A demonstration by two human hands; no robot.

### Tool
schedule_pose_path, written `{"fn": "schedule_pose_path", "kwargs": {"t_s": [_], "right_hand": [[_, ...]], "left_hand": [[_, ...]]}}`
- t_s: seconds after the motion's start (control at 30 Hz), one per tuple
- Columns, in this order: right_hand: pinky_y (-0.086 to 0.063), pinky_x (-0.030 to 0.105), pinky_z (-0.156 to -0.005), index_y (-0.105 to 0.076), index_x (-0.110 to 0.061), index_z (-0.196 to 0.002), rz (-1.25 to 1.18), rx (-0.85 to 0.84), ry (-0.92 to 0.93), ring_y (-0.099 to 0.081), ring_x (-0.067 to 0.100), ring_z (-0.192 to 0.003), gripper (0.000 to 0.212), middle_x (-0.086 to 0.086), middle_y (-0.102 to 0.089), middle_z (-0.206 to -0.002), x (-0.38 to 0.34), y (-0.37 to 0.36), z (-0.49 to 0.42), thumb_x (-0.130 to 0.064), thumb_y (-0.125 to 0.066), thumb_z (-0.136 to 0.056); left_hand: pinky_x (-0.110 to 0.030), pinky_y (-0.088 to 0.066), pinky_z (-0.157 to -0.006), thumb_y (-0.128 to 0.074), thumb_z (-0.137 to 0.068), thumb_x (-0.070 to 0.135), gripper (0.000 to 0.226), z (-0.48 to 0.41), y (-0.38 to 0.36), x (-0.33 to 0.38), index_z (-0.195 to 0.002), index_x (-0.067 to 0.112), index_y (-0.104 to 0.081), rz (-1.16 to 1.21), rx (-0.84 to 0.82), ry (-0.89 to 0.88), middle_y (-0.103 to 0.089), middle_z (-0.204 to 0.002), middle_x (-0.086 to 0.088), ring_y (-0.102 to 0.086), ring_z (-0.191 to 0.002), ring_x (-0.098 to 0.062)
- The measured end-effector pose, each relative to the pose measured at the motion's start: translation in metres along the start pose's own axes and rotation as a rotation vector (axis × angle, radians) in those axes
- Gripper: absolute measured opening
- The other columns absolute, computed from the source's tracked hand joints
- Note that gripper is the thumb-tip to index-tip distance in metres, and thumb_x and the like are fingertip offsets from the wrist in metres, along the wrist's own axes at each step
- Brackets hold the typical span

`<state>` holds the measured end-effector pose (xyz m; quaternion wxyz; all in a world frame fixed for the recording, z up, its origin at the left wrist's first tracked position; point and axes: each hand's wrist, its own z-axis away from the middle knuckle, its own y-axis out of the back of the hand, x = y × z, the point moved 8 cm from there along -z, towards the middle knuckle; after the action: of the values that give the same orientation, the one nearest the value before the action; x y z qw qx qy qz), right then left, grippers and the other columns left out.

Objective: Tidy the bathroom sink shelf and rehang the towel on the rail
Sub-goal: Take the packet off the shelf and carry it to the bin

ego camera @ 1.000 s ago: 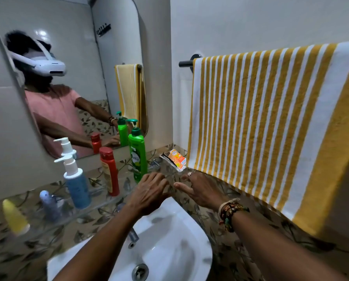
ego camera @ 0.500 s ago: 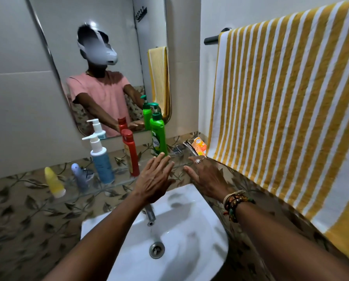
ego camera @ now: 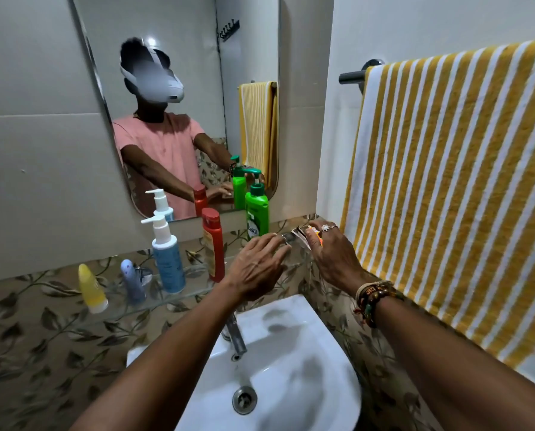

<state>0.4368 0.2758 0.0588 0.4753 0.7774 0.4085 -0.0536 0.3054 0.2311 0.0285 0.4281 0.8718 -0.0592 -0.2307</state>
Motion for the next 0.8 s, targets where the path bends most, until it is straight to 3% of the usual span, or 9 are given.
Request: {"fn": "schedule_pose_path", "kwargs": {"t_s": [0.17, 0.3, 0.4, 0.57, 0.8], "right_hand": [[-0.038, 0.026, -0.091, -0.058, -0.011, -0.130, -0.002, 0.003, -0.124, -0.056, 0.025, -0.119, 0.040, 0.011, -0.062, -0.130, 0.022, 0.007, -0.010, -0.035, -0.037, -0.106], [-0.043, 0.032, -0.085, -0.061, -0.010, -0.121, 0.010, -0.001, -0.190, -0.060, 0.030, -0.108, 0.038, 0.014, -0.066, -0.119, 0.035, 0.010, -0.009, -0.033, -0.036, -0.106], [-0.038, 0.030, -0.074, -0.063, -0.010, -0.108, 0.033, -0.014, -0.211, -0.061, 0.029, -0.095, 0.037, 0.012, -0.067, -0.104, 0.044, 0.013, -0.008, -0.031, -0.034, -0.107], [-0.030, 0.029, -0.067, -0.051, -0.014, -0.080, 0.068, -0.062, -0.223, -0.052, 0.024, -0.077, 0.036, 0.007, -0.056, -0.082, 0.056, 0.016, -0.012, -0.026, -0.032, -0.108], [-0.032, 0.031, -0.065, -0.058, -0.004, -0.082, 0.047, -0.159, -0.259, -0.056, 0.027, -0.078, 0.040, 0.013, -0.060, -0.083, 0.076, 0.009, -0.033, -0.024, -0.034, -0.107]], "left_hand": [[-0.037, -0.040, -0.104, -0.046, -0.095, 0.038, 0.043, -0.014, -0.007, 0.001, -0.130, 0.013, -0.051, 0.077, -0.034, -0.034, -0.050, -0.136, -0.011, -0.046, -0.125, -0.026], [-0.037, -0.045, -0.096, -0.048, -0.094, 0.035, 0.037, -0.019, -0.015, 0.008, -0.122, 0.012, -0.054, 0.100, -0.029, -0.085, -0.054, -0.129, -0.011, -0.050, -0.117, -0.026], [-0.037, -0.048, -0.089, -0.049, -0.094, 0.033, 0.035, -0.023, -0.019, 0.016, -0.121, 0.012, -0.055, 0.125, -0.006, -0.110, -0.056, -0.124, -0.011, -0.053, -0.109, -0.025], [-0.037, -0.045, -0.087, -0.043, -0.097, 0.033, 0.034, -0.035, -0.025, 0.018, -0.123, 0.013, -0.050, 0.158, -0.043, -0.053, -0.054, -0.122, -0.010, -0.051, -0.103, -0.024], [-0.039, -0.043, -0.094, -0.043, -0.098, 0.029, 0.036, -0.062, -0.031, 0.010, -0.128, 0.009, -0.047, 0.261, -0.100, 0.072, -0.050, -0.130, -0.012, -0.050, -0.106, -0.027]]}}
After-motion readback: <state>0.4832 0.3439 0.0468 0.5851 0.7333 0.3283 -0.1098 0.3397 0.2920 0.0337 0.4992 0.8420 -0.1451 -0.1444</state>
